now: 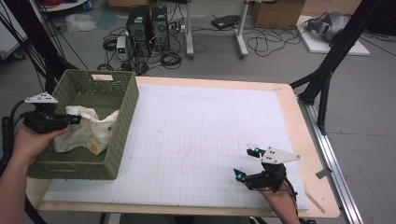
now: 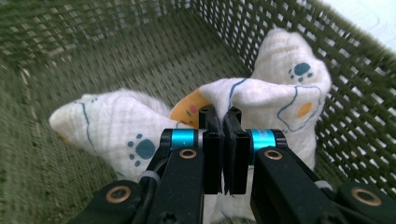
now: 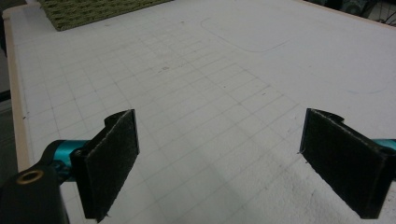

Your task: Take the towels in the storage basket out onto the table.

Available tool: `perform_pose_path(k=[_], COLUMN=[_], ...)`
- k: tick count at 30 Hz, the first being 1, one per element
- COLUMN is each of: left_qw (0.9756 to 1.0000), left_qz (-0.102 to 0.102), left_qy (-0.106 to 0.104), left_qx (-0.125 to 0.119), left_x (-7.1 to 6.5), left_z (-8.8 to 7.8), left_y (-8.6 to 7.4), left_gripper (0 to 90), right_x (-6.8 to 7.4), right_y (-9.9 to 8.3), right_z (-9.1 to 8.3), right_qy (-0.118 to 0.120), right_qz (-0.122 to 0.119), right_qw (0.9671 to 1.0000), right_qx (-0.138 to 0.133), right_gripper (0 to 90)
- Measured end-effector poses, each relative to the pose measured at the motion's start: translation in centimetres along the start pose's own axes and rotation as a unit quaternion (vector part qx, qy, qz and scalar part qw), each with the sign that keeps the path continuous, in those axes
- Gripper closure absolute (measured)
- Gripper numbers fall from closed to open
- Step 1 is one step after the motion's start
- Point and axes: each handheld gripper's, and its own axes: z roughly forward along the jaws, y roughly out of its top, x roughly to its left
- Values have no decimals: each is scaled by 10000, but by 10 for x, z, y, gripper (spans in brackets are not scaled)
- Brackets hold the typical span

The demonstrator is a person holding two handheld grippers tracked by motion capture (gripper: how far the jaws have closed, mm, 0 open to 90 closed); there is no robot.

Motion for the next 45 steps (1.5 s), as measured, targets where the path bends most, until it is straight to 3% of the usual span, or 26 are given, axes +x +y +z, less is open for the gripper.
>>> perform_pose_path(k=[10, 27, 37, 45], left_qw=[9992, 9946, 9910, 9900], left_qz=[-138, -390, -505, -515], left_qy=[0, -21, -64, -107], left_qx=[-380, -957, -1235, -1309], left_x=[-1, 1, 1, 0], left_z=[-12, -30, -38, -40], left_y=[-3, -2, 2, 4], left_gripper=[872, 872, 872, 872], right_x=[-1, -2, -1, -1], right_y=[1, 1, 1, 1], right_z=[-1, 0, 0, 0], right_qy=[-19, -15, -15, -11], right_qz=[20, -6, -4, -19], right_qw=[10000, 10000, 10000, 10000], right_qx=[-26, -30, -31, -38], right_gripper=[109, 110, 110, 110])
